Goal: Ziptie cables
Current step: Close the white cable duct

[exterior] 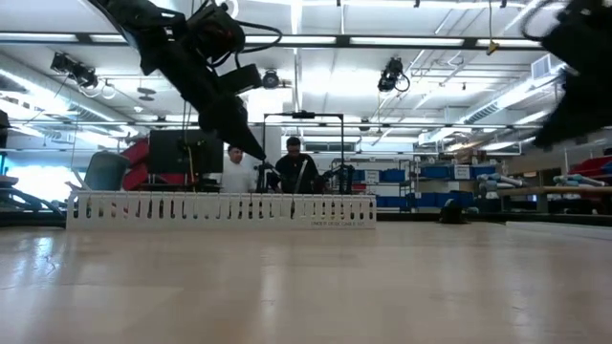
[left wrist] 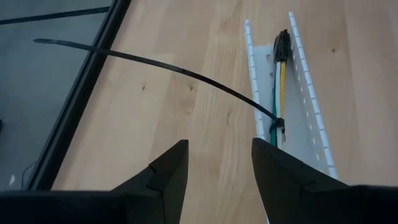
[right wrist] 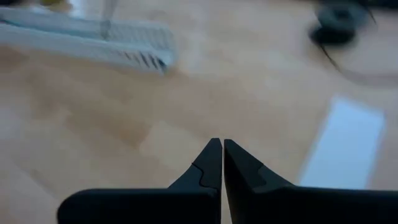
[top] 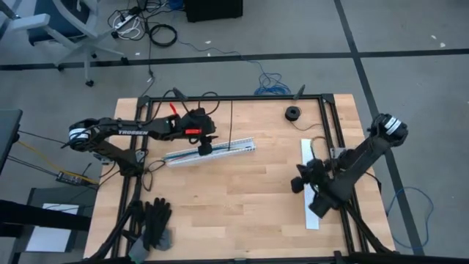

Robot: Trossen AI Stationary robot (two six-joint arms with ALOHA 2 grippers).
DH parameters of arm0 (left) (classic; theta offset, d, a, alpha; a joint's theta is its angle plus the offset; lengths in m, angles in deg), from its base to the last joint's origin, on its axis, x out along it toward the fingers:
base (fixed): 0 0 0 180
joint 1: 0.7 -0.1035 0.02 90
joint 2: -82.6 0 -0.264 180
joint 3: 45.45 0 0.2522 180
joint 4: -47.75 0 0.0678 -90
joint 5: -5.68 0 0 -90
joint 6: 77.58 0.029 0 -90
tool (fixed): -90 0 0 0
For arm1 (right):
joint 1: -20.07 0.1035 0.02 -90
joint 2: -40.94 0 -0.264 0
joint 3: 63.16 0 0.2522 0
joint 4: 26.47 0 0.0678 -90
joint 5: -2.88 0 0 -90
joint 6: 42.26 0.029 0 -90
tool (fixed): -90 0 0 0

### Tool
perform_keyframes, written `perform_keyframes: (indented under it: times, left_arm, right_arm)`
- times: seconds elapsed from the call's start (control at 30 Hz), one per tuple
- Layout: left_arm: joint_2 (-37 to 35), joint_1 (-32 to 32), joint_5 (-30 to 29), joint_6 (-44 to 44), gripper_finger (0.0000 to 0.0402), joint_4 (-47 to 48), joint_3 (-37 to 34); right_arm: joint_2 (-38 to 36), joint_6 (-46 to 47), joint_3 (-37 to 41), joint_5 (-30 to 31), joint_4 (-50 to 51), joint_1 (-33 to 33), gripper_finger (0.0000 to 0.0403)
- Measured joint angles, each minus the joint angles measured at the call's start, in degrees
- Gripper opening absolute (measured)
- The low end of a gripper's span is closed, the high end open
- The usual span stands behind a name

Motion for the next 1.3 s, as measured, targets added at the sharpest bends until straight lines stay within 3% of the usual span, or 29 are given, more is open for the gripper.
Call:
perform_keyframes:
  times: [0.1, 0.37, 0.53, 0.63, 1.0, 1.2, 1.3]
  left_arm:
    - [0.0, 0.0, 0.0, 0.0, 0.0153, -0.2, -0.4]
    - [0.1, 0.0, 0.0, -0.3, 0.0153, -5.4, -0.4]
    - [0.1, 0.1, 0.2, -1.7, 0.0153, -7.4, -0.4]
    - [0.1, 0.1, 0.2, -2.1, 0.0153, -7.1, -0.4]
    - [0.1, 0.2, 1.9, -3.3, 0.0153, -7.1, -0.4]
    - [0.1, 0.2, 2.2, -3.3, 0.0153, -7.1, -0.4]
    - [0.1, 0.2, 2.2, -3.1, 0.0153, -7.1, -0.4]
  right_arm:
    - [2.0, 1.7, -1.1, -6.8, -1.6, 2.6, 0.0]
    - [1.4, -1.2, -4.7, -12.5, -0.5, 2.5, 0.0]
    - [1.2, -1.3, -4.7, -21.9, 1.4, 0.7, 0.0]
    - [1.0, -2.8, -4.7, -23.6, 1.6, -1.1, 0.0008]
    - [-2.0, -2.4, -4.7, -25.7, 1.3, -6.9, 0.0125]
    - [-1.6, -2.1, -4.2, -33.6, 0.8, -9.0, 0.0197]
    - [-1.6, 0.3, -2.6, -34.3, -1.6, -9.9, 0.0226]
